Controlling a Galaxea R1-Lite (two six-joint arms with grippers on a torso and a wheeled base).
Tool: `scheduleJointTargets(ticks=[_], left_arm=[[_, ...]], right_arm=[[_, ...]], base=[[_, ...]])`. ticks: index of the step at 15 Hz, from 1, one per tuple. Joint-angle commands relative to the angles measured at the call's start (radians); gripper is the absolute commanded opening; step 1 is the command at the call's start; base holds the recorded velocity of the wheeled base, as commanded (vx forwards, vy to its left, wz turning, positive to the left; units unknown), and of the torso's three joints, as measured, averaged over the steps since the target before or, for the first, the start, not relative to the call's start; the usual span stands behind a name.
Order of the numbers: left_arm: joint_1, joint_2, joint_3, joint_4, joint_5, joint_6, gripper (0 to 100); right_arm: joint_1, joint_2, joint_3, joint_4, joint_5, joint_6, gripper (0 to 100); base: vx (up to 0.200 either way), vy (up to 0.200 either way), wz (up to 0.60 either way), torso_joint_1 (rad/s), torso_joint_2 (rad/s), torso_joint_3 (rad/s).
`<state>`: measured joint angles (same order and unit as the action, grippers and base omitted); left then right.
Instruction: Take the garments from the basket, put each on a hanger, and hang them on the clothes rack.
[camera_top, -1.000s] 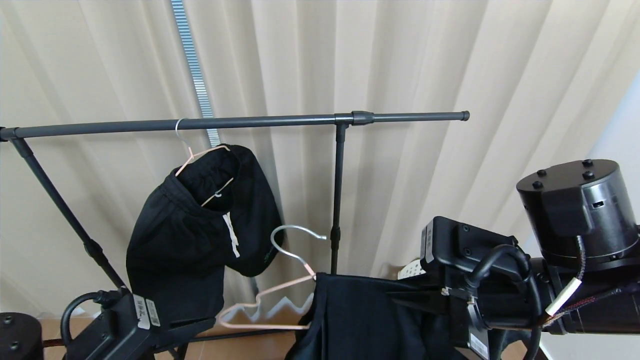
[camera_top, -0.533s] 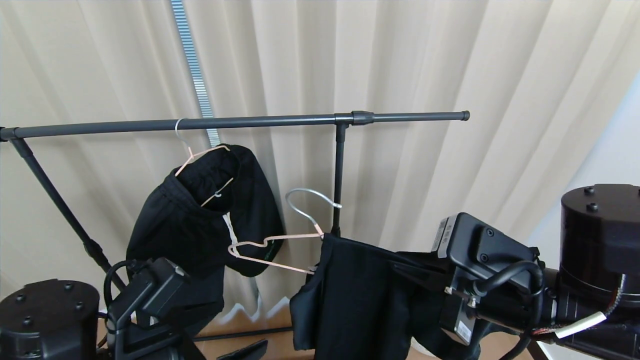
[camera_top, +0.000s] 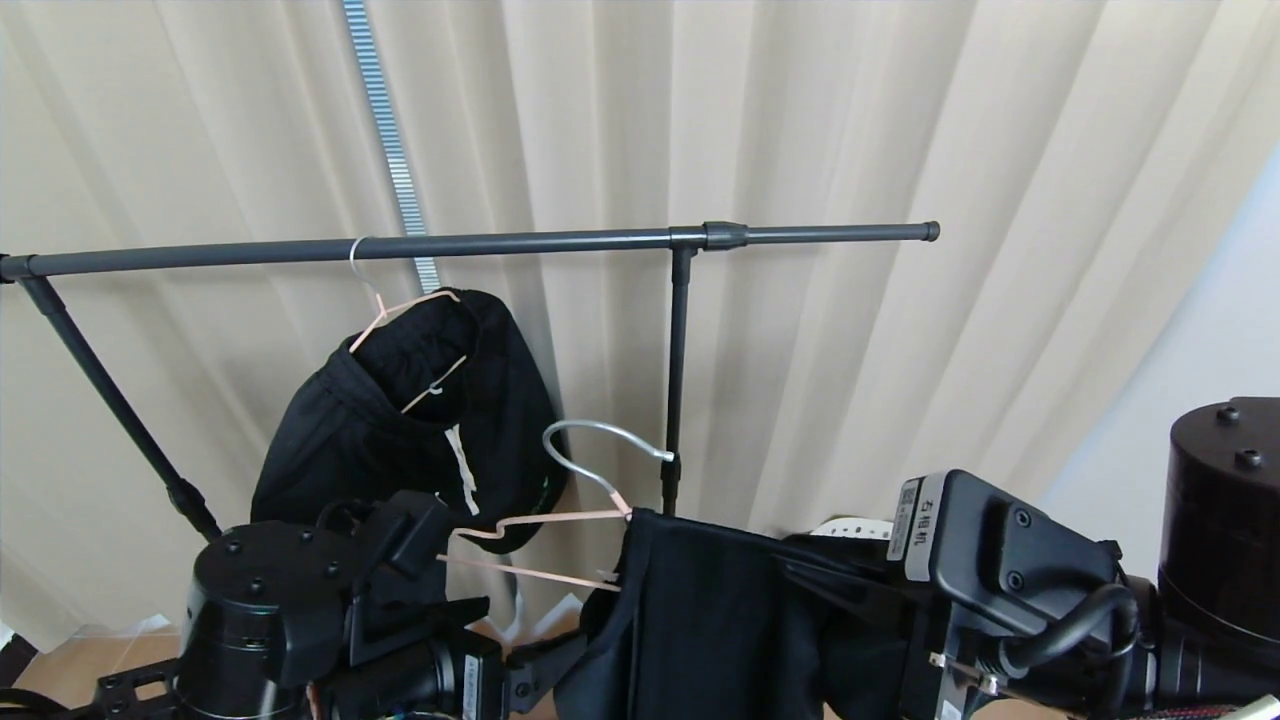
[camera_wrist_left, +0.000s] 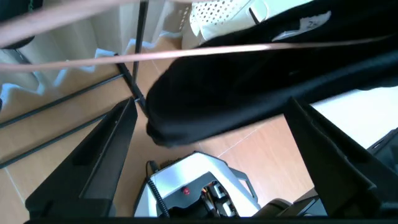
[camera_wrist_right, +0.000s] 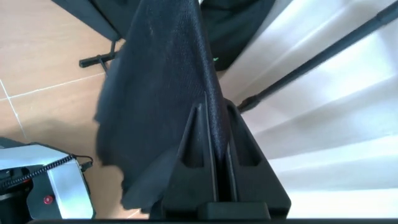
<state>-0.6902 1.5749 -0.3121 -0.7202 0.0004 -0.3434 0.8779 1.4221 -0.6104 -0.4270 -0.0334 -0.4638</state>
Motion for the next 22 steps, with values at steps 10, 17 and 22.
scheduleJointTargets(ticks=[10, 17, 22], left_arm=[[-0.08, 0.019, 0.013, -0.03, 0.026, -0.011, 100], [-0.088, 0.017, 0.034, -0.059, 0.041, 0.038, 100], [-0.083, 0.013, 0.084, -0.216, 0.072, 0.041, 100]], right_arm=[[0.047, -0.02, 0.018, -0.056, 0.006, 0.005, 0], [0.046, -0.025, 0.006, -0.055, 0.004, 0.054, 0], [0.021, -0.019, -0.012, -0.055, 0.007, 0.06, 0]], base=[[0.0, 0.0, 0.0, 0.0, 0.0, 0.0], [0.0, 0.0, 0.0, 0.0, 0.0, 0.0], [0.0, 0.0, 0.0, 0.0, 0.0, 0.0]])
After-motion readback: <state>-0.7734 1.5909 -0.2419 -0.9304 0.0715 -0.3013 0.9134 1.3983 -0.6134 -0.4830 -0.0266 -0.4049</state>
